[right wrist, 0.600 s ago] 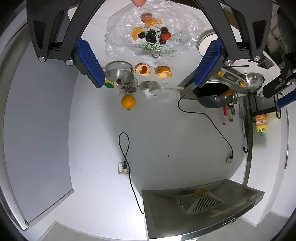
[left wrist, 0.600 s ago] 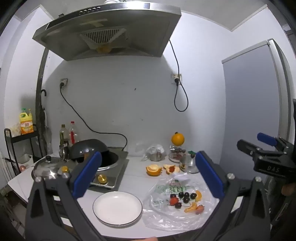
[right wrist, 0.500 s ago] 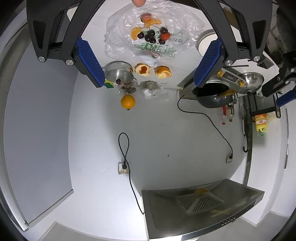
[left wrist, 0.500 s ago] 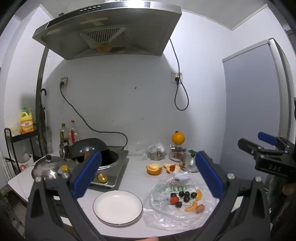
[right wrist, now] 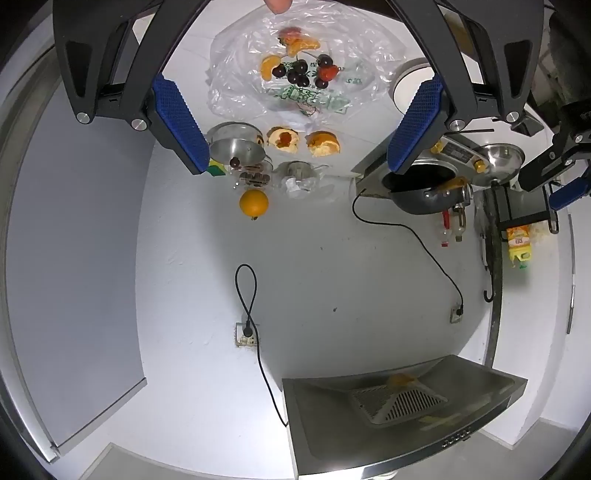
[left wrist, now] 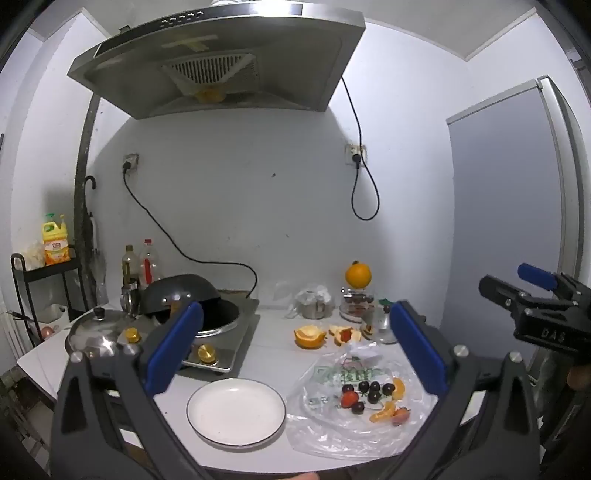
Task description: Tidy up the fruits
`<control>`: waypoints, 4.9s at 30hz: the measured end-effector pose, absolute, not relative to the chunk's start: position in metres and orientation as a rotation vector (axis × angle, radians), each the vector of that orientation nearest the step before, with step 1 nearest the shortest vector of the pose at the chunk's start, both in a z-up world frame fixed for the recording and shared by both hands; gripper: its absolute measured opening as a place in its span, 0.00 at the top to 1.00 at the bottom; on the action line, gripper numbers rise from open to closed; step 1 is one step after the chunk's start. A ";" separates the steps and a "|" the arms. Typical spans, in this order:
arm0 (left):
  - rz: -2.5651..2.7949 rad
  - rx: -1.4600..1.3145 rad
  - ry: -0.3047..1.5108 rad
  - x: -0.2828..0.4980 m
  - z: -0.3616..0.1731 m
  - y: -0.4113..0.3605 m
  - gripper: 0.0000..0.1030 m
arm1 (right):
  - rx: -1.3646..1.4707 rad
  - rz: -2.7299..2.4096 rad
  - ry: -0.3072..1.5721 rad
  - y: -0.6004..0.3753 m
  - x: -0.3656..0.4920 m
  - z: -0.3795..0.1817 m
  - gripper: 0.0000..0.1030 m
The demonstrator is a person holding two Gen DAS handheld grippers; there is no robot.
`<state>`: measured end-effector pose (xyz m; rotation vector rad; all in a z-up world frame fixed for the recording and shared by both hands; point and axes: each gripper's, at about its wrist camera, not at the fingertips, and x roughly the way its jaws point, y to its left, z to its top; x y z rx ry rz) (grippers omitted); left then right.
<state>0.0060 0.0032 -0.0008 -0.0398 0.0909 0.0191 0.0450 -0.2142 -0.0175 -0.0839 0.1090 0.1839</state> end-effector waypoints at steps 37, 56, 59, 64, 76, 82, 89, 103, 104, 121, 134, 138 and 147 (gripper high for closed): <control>0.023 -0.039 0.098 0.006 0.001 0.004 0.00 | -0.076 0.202 0.106 -0.219 0.051 -0.019 0.04; 0.024 -0.042 0.095 0.007 0.000 0.003 0.00 | -0.076 0.205 0.110 -0.219 0.050 -0.018 0.04; 0.024 -0.041 0.096 0.007 0.000 0.003 0.00 | -0.076 0.204 0.109 -0.219 0.050 -0.018 0.04; 0.024 -0.042 0.096 0.007 0.000 0.004 0.00 | -0.076 0.204 0.109 -0.219 0.051 -0.018 0.04; 0.022 -0.044 0.090 0.010 -0.002 -0.001 0.00 | -0.076 0.203 0.108 -0.221 0.049 -0.019 0.04; 0.010 -0.040 0.117 0.026 -0.010 -0.009 0.00 | -0.065 0.188 0.135 -0.229 0.060 -0.026 0.04; -0.004 -0.033 0.178 0.051 -0.027 -0.016 0.00 | -0.064 0.162 0.184 -0.242 0.083 -0.041 0.04; -0.018 -0.021 0.341 0.110 -0.076 -0.029 0.00 | -0.113 0.176 0.358 -0.254 0.142 -0.100 0.04; -0.018 -0.020 0.351 0.114 -0.080 -0.030 0.00 | -0.115 0.180 0.373 -0.254 0.146 -0.105 0.04; -0.025 -0.018 0.530 0.162 -0.144 -0.047 0.00 | -0.149 0.267 0.579 -0.254 0.197 -0.177 0.15; -0.061 0.012 0.642 0.188 -0.184 -0.066 0.01 | -0.122 0.320 0.716 -0.257 0.228 -0.226 0.40; -0.078 0.025 0.673 0.194 -0.194 -0.072 0.01 | -0.106 0.353 0.749 -0.256 0.232 -0.237 0.41; -0.091 0.050 0.732 0.207 -0.212 -0.083 0.01 | -0.093 0.399 0.775 -0.256 0.235 -0.245 0.48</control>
